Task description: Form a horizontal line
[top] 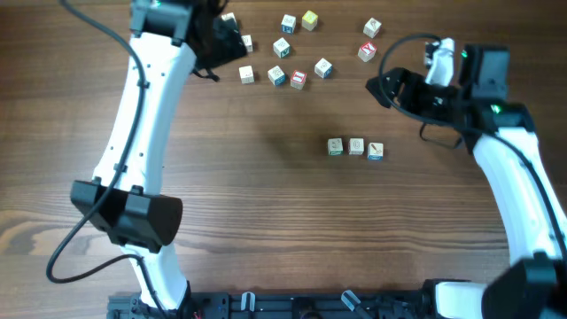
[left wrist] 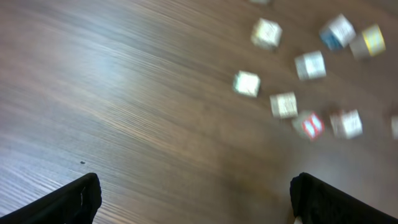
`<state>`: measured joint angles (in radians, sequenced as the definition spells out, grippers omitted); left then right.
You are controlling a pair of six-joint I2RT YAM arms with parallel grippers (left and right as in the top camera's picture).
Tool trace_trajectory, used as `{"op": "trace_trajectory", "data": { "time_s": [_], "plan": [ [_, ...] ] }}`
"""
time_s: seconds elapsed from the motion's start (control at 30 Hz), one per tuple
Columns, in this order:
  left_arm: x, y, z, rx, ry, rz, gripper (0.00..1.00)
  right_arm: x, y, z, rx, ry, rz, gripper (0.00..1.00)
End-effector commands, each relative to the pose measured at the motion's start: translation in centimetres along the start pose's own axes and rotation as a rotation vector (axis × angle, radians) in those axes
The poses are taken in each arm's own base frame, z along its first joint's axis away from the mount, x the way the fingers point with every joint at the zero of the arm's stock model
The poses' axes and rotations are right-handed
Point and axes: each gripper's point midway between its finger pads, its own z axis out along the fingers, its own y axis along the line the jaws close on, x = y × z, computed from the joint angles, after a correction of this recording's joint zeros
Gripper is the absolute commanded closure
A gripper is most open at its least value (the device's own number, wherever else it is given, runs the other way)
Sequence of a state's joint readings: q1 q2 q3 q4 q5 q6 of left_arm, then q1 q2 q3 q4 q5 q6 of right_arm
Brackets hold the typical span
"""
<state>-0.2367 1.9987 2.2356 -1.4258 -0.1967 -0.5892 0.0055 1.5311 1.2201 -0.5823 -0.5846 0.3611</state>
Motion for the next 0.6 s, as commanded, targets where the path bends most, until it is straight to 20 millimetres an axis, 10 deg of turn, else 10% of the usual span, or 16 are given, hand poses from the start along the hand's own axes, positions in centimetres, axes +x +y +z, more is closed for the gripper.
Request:
{"op": "trace_trajectory", "data": {
  "time_s": [0.0,0.27,0.57],
  "plan": [
    [-1.9,2.4,0.4,-0.040,-0.035,-0.183,0.00,-3.1,0.6,2.6,0.156,-0.020,-0.045,0.01],
    [-2.0,2.6,0.5,-0.041,-0.034,-0.190,0.00,-5.8,-0.2,11.2,0.367,-0.028,-0.043,0.01],
    [-2.0,2.6,0.5,-0.041,-0.034,-0.190,0.00,-3.8,-3.3,22.0,0.418,-0.042,0.126,0.02]
  ]
}}
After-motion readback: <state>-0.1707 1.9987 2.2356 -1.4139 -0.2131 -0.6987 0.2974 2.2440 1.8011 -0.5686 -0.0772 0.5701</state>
